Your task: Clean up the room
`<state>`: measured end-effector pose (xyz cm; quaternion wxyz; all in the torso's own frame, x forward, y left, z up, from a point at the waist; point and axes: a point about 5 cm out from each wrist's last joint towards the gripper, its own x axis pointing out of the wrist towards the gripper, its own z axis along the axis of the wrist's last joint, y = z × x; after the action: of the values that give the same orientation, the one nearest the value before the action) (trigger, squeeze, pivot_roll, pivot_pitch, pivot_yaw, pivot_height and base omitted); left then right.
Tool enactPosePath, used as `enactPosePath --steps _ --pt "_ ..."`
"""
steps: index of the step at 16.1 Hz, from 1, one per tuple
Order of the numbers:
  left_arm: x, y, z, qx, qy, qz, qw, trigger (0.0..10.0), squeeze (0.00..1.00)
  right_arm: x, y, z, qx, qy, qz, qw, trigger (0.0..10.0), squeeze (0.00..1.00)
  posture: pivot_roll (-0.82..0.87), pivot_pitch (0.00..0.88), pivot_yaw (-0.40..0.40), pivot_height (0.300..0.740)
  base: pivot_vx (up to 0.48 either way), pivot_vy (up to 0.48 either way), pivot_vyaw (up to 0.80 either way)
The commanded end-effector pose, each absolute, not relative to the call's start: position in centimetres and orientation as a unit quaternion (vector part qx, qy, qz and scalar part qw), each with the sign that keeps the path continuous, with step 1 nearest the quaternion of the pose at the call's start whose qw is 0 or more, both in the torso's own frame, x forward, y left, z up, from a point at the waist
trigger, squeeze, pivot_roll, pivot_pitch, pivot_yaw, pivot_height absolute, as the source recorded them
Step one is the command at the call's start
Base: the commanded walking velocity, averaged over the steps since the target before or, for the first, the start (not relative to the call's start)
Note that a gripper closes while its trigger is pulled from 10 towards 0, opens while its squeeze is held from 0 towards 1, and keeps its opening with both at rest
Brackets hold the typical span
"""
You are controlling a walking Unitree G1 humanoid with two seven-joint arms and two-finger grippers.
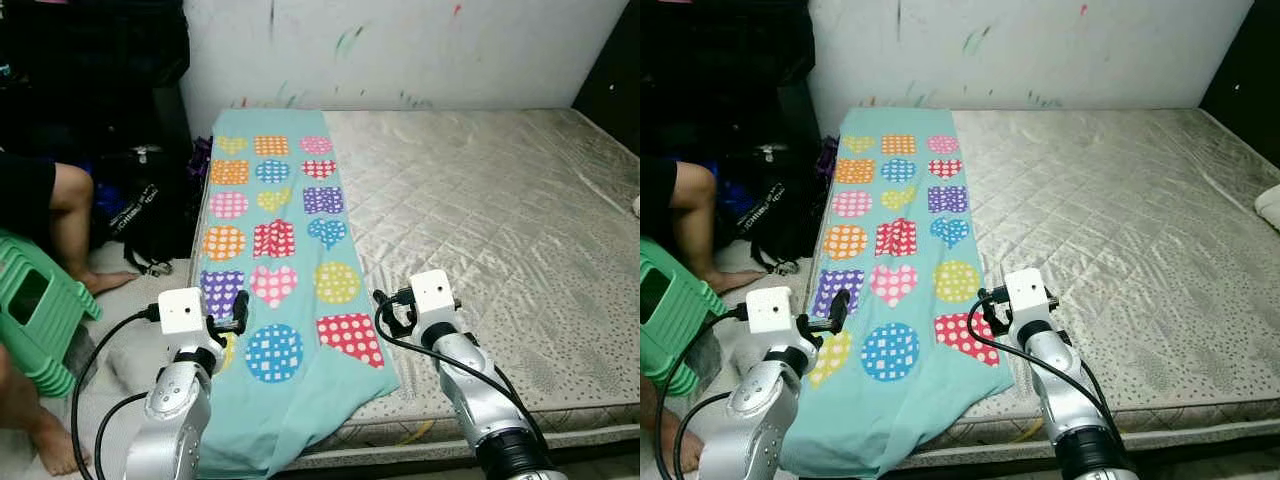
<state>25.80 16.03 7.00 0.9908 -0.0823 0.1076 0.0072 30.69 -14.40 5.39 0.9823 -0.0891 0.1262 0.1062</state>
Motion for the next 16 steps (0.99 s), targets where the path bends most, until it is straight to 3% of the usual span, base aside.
enactPosePath --steps 1,11,16 --pt "25.91 16.07 6.74 -0.072 0.119 0.012 0.990 10.0 0.00 30.88 -14.75 5.41 -0.093 0.131 0.098 0.982 10.0 0.00 -0.08 0.000 -0.032 0.740 0.000 0.000 0.00" --pt "26.06 16.34 6.70 -0.079 0.120 0.025 0.989 10.0 0.00 31.06 -14.98 5.02 -0.105 0.147 0.097 0.979 10.0 0.00 -0.08 0.000 -0.032 0.740 0.000 0.000 0.00" --pt "26.15 16.13 6.80 -0.088 0.116 0.019 0.989 10.0 0.00 31.13 -14.85 5.07 -0.103 0.146 0.101 0.979 10.0 0.00 -0.08 0.000 -0.038 0.740 0.000 0.480 0.00"
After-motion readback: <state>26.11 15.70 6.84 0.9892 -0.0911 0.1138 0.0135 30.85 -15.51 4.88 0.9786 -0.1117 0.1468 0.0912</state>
